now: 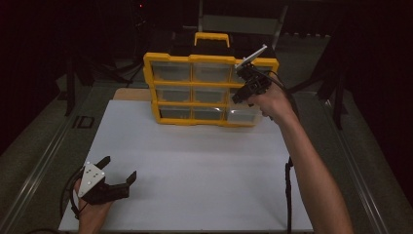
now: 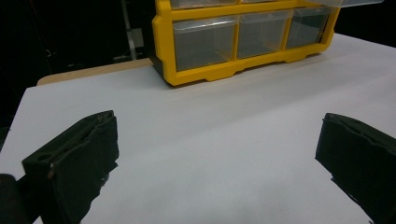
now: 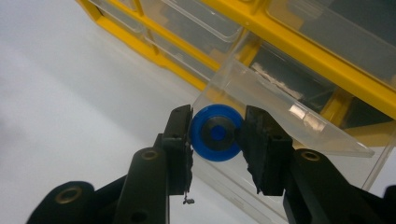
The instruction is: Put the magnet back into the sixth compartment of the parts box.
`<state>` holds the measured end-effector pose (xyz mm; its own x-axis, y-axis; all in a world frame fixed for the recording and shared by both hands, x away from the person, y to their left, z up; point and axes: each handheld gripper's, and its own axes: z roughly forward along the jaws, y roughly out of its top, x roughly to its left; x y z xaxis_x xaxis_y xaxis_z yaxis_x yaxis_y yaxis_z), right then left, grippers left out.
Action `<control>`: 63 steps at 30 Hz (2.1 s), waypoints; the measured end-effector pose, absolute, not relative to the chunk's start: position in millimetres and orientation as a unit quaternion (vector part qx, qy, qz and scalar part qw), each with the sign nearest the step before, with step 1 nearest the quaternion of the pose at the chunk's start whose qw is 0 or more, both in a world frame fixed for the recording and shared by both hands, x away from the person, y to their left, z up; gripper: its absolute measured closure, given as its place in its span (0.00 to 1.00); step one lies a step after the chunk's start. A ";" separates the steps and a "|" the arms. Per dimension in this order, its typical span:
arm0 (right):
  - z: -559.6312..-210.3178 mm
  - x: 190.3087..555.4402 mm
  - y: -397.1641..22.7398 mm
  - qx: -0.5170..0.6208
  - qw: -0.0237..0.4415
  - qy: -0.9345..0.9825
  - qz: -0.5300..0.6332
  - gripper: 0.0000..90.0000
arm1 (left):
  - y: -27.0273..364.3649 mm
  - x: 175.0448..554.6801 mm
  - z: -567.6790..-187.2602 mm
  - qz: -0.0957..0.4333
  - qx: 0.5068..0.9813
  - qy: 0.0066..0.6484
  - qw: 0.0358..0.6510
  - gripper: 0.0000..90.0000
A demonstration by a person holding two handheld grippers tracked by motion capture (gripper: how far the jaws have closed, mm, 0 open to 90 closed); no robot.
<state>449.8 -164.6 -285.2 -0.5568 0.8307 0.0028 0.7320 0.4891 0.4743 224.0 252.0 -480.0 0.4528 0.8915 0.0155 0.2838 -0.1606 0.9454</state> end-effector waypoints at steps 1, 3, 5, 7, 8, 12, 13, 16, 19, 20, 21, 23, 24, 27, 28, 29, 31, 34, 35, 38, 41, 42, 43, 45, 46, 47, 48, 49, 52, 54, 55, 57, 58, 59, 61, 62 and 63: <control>-285.8 450.4 -164.4 0.458 0.115 0.855 0.215 0.70 | 252.1 224.1 -480.0 0.309 0.696 0.422 0.492 0.00; -286.6 451.4 -163.7 0.461 0.116 0.854 0.213 0.70 | 252.3 224.0 -480.0 0.309 0.696 0.423 0.492 0.00; -287.0 451.9 -163.5 0.462 0.117 0.853 0.213 0.70 | 252.4 224.0 -479.9 0.309 0.696 0.422 0.492 0.00; -287.9 453.5 -163.0 0.467 0.116 0.851 0.212 0.70 | 252.5 223.8 -479.7 0.309 0.696 0.422 0.492 0.00; -288.3 453.9 -163.1 0.468 0.115 0.850 0.213 0.70 | 252.5 223.7 -479.7 0.309 0.696 0.422 0.492 0.00; -290.0 455.6 -163.9 0.472 0.114 0.848 0.213 0.70 | 252.8 223.7 -479.6 0.309 0.696 0.422 0.492 0.00; -290.4 455.9 -164.2 0.474 0.115 0.847 0.211 0.70 | 252.9 223.7 -479.6 0.309 0.695 0.422 0.492 0.00; -291.3 457.3 -165.7 0.480 0.114 0.844 0.212 0.70 | 252.9 223.5 -479.5 0.310 0.695 0.423 0.492 0.00; -293.2 458.7 -167.0 0.482 0.116 0.843 0.207 0.70 | 253.1 223.6 -479.4 0.309 0.695 0.423 0.492 0.00; -293.7 459.1 -167.4 0.484 0.115 0.842 0.207 0.70 | 253.1 223.6 -479.5 0.309 0.695 0.423 0.492 0.00; -294.0 459.4 -167.9 0.485 0.115 0.842 0.208 0.70 | 253.1 223.6 -479.5 0.310 0.695 0.423 0.492 0.00; -294.4 459.8 -168.3 0.486 0.116 0.841 0.207 0.70 | 253.2 223.6 -479.4 0.310 0.695 0.423 0.492 0.00; -294.8 460.2 -168.8 0.488 0.116 0.840 0.207 0.70 | 253.3 223.6 -479.4 0.310 0.695 0.423 0.492 0.00; -296.1 461.0 -169.9 0.489 0.119 0.840 0.203 0.70 | 253.3 223.6 -479.5 0.310 0.695 0.423 0.492 0.00; -296.5 461.0 -170.3 0.491 0.119 0.839 0.202 0.70 | 253.2 223.7 -479.5 0.309 0.695 0.423 0.492 0.00; -297.0 461.1 -170.8 0.493 0.119 0.838 0.203 0.70 | 253.2 223.7 -479.5 0.309 0.695 0.423 0.492 0.00; -298.1 461.9 -172.6 0.493 0.120 0.838 0.202 0.70 | 253.2 223.7 -479.5 0.309 0.695 0.423 0.492 0.00; -298.6 462.5 -175.6 0.500 0.120 0.834 0.200 0.70 | 253.1 223.7 -479.6 0.309 0.695 0.423 0.492 0.00; -299.0 462.4 -176.6 0.502 0.120 0.833 0.200 0.70 | 253.1 223.7 -479.6 0.309 0.695 0.423 0.493 0.00; -301.0 462.2 -179.8 0.505 0.120 0.832 0.196 0.70 | 253.1 224.1 -479.8 0.309 0.695 0.423 0.492 0.00; -302.6 462.9 -183.5 0.508 0.118 0.830 0.196 0.70 | 252.7 223.9 -479.8 0.308 0.696 0.423 0.492 0.00; -303.0 463.2 -184.6 0.510 0.118 0.830 0.193 0.70 | 252.7 224.0 -479.9 0.308 0.696 0.423 0.491 0.00; -303.2 463.4 -185.3 0.510 0.116 0.830 0.194 0.70 | 252.8 224.1 -479.9 0.308 0.696 0.423 0.491 0.00; -303.3 463.6 -187.2 0.513 0.118 0.828 0.194 0.70 | 252.8 224.2 -480.1 0.308 0.696 0.424 0.492 0.00; -303.1 463.7 -188.1 0.515 0.117 0.827 0.194 0.70 | 252.9 224.3 -480.2 0.308 0.696 0.424 0.491 0.00; -303.0 463.7 -189.0 0.516 0.118 0.826 0.194 0.70 | 252.8 224.3 -480.2 0.308 0.696 0.424 0.491 0.00; -302.9 464.1 -190.5 0.519 0.119 0.824 0.194 0.70 | 252.8 224.3 -480.2 0.308 0.696 0.423 0.492 0.00; -302.6 464.1 -191.1 0.520 0.119 0.823 0.193 0.70 | 252.6 224.4 -480.2 0.307 0.696 0.423 0.492 0.00; -302.6 464.7 -193.9 0.524 0.118 0.821 0.192 0.70 | 252.3 224.4 -480.3 0.307 0.696 0.424 0.492 0.00; -303.2 465.0 -195.5 0.525 0.118 0.821 0.192 0.70 | 252.3 224.4 -480.3 0.307 0.696 0.424 0.492 0.00; -303.3 465.2 -196.5 0.526 0.118 0.820 0.192 0.70 | 252.4 224.4 -480.2 0.307 0.696 0.424 0.491 0.00; -303.0 465.3 -197.4 0.529 0.117 0.818 0.192 0.70 | 252.5 224.5 -480.3 0.308 0.696 0.424 0.491 0.00; -303.0 465.5 -198.2 0.530 0.118 0.818 0.193 0.70 | 252.6 224.4 -480.2 0.308 0.696 0.424 0.491 0.00; -303.0 465.5 -198.5 0.530 0.118 0.817 0.193 0.70 | 252.6 224.3 -480.2 0.308 0.696 0.424 0.491 0.00; -303.2 465.6 -198.8 0.530 0.118 0.818 0.192 0.70 | 252.6 224.3 -480.1 0.308 0.696 0.424 0.491 0.00; -303.3 465.7 -198.8 0.530 0.118 0.817 0.192 0.70 | 252.6 224.3 -480.1 0.308 0.696 0.424 0.491 0.00; -303.6 465.9 -198.9 0.530 0.118 0.818 0.192 0.69 | 252.7 224.3 -480.1 0.308 0.696 0.424 0.491 0.00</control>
<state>465.9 -198.9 -303.6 -0.4116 0.9113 0.0110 0.8210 0.3654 0.4387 224.3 252.7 -480.1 0.4501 0.8929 0.0126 0.2881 -0.1585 0.9444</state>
